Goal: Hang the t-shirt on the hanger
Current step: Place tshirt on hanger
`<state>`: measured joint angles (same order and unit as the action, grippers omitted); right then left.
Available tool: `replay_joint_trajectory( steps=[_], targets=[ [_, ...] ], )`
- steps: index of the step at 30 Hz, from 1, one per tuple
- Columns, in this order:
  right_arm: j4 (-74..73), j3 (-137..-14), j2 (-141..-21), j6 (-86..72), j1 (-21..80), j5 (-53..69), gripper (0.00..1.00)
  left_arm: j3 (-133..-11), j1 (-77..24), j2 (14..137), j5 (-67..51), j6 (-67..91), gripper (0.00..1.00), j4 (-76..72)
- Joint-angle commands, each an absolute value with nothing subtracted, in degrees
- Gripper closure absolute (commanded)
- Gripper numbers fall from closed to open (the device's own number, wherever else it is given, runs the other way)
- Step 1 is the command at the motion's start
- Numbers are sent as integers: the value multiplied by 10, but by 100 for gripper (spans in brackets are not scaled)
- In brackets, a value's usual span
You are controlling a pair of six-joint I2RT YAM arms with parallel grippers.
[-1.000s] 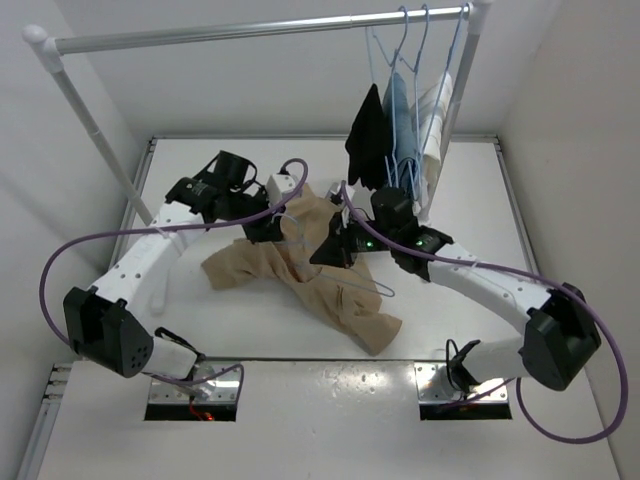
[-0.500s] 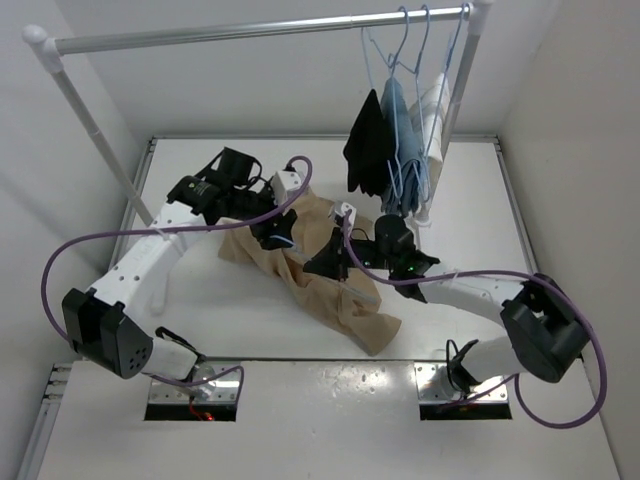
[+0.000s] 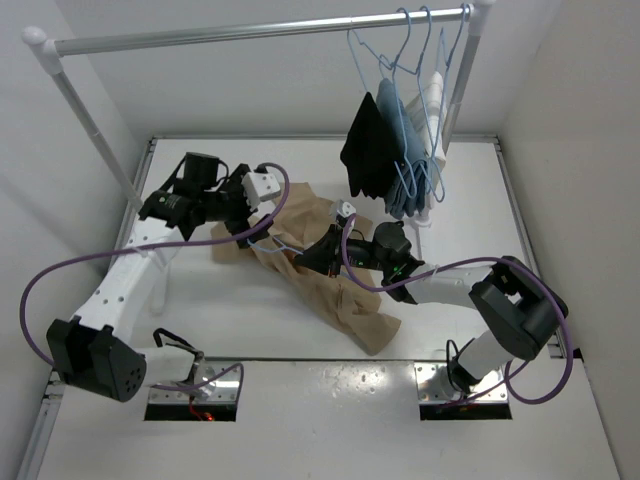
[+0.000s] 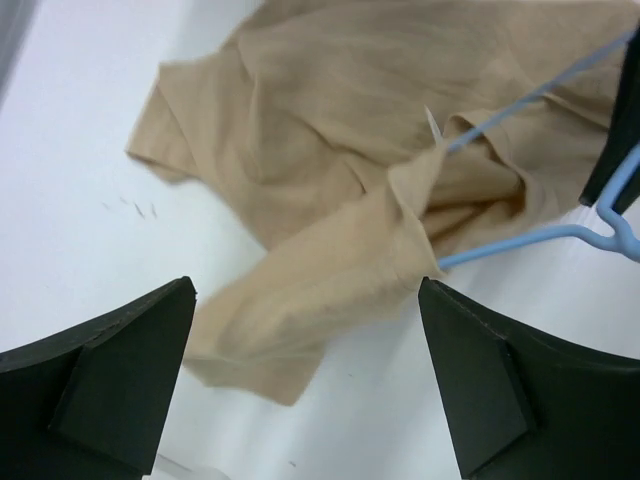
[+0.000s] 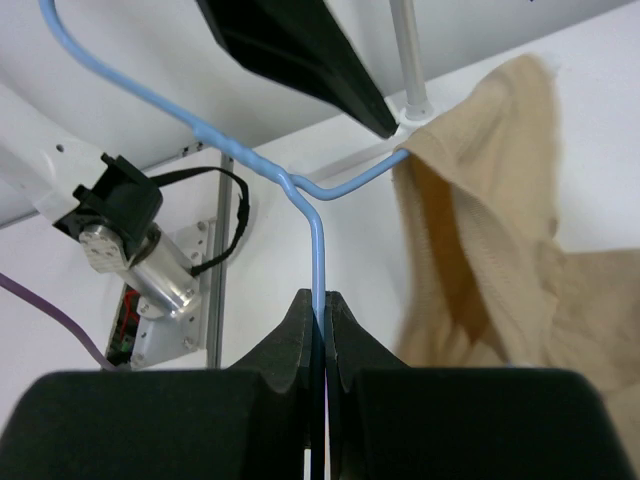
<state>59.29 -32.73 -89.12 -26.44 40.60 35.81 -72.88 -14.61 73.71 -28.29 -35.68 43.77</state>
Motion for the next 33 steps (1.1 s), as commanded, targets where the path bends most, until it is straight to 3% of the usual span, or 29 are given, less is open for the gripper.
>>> replay_joint_trajectory(
  steps=[1, 9, 18, 25, 33],
  targets=[
    [540, -326, -897, -243, 392, 364, 100, -713, -93, 663, -347, -487, 0, 390],
    [533, -321, -887, -243, 392, 369, 100, -702, -74, 663, -419, -534, 0, 401],
    [495, -346, -887, -237, 397, 402, 100, -680, -125, 705, -265, -453, 0, 345],
    [445, -381, -882, -219, 397, 427, 100, -680, -140, 710, -265, -411, 0, 295],
    [438, -391, -882, -219, 403, 427, 100, -686, -174, 764, -126, -375, 0, 276]
  ],
)
